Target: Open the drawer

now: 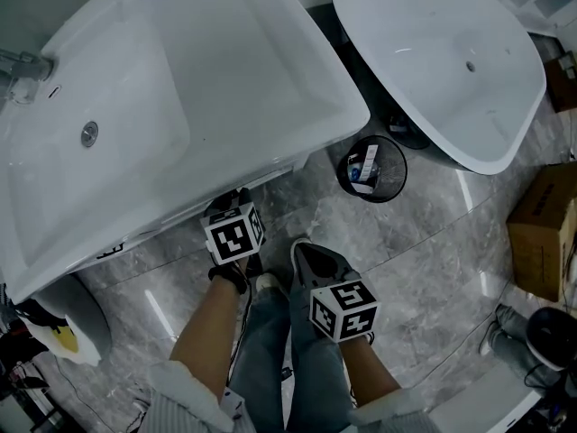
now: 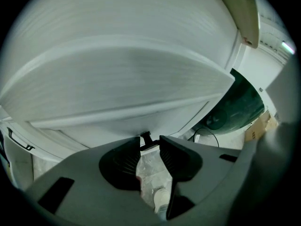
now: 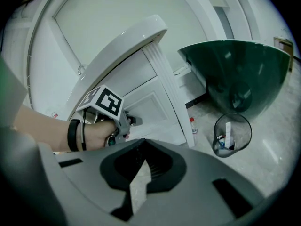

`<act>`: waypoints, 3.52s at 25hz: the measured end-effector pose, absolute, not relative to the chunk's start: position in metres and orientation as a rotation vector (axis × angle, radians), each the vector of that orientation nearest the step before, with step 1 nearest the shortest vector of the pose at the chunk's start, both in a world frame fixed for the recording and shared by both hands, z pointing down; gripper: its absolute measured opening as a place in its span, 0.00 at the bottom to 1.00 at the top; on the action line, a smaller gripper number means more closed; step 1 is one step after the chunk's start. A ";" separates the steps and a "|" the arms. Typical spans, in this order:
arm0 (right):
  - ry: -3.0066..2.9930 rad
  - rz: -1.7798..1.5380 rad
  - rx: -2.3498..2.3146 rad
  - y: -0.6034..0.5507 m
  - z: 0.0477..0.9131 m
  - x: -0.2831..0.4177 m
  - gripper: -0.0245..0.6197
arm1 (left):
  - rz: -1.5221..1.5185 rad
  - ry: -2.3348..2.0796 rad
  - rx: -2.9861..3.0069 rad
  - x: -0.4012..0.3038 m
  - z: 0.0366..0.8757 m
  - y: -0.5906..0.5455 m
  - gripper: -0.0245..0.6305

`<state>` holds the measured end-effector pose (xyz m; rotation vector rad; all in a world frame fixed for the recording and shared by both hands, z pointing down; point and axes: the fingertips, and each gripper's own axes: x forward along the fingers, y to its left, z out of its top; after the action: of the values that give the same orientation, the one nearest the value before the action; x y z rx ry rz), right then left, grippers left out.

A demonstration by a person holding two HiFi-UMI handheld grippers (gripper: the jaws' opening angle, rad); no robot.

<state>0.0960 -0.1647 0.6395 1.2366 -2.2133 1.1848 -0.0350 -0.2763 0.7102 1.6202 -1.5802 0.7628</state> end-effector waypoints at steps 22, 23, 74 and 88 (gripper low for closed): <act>-2.186 1.200 1.295 -0.157 0.640 0.104 0.05 | 0.803 -1.523 1.651 -0.019 0.713 -0.235 0.24; -2.185 1.199 1.297 -0.157 0.640 0.105 0.05 | 0.806 -1.521 1.652 -0.018 0.713 -0.232 0.24; -2.092 1.244 1.377 -0.151 0.657 0.124 0.05 | 0.811 -1.486 1.625 -0.002 0.725 -0.161 0.20; -2.065 1.214 1.368 -0.147 0.659 0.126 0.05 | 0.791 -1.419 1.641 -0.003 0.725 -0.158 0.22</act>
<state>0.1257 -0.1465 0.6590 1.3678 -2.0650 1.2136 -0.0027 -0.1578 0.7248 1.6414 -1.4189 0.7911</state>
